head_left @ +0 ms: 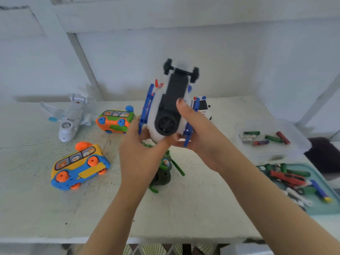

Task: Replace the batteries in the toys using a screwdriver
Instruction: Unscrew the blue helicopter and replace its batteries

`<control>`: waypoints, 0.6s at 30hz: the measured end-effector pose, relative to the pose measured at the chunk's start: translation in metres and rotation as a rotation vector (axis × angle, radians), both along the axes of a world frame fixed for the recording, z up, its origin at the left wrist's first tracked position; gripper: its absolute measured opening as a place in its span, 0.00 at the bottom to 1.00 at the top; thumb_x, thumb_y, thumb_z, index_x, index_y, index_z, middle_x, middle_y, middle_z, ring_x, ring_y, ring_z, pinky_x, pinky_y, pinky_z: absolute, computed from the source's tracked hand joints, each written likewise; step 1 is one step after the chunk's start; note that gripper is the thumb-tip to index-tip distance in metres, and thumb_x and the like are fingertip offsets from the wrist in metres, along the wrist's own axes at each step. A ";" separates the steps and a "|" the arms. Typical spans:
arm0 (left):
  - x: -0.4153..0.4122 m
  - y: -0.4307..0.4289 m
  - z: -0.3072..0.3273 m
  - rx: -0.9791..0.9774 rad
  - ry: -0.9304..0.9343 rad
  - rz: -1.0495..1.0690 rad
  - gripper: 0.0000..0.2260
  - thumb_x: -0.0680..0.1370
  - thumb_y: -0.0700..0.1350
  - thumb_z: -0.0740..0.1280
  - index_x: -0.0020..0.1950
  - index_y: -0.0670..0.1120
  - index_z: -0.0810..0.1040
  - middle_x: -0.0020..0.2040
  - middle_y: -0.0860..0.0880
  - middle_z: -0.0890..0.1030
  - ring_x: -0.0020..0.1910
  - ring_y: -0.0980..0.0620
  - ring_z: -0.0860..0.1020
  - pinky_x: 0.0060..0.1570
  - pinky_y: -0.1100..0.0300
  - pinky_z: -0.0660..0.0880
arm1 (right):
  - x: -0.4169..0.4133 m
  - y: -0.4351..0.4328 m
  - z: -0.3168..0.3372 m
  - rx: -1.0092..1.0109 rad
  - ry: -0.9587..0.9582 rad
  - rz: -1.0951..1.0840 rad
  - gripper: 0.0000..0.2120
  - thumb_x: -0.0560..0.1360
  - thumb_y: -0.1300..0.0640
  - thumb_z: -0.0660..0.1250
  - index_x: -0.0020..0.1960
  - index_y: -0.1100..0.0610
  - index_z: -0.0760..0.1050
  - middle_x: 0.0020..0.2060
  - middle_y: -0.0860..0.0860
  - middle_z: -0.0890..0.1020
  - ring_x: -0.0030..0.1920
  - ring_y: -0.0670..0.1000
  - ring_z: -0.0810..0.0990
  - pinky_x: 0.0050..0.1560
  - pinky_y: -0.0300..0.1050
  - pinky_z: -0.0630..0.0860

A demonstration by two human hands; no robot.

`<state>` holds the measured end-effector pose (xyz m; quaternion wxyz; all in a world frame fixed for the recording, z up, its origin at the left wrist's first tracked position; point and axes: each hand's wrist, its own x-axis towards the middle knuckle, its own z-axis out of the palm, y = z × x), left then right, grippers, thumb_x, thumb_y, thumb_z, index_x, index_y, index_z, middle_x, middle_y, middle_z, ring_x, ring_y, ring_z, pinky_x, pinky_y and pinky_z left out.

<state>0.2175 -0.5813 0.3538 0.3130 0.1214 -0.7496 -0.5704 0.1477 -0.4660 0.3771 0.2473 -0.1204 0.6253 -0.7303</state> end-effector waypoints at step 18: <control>0.035 0.045 0.007 -0.648 0.012 -0.220 0.38 0.69 0.55 0.68 0.77 0.45 0.61 0.73 0.58 0.65 0.73 0.64 0.61 0.66 0.75 0.59 | -0.063 0.132 0.000 0.493 -0.078 0.923 0.40 0.44 0.39 0.83 0.49 0.59 0.78 0.40 0.50 0.85 0.39 0.48 0.84 0.38 0.36 0.79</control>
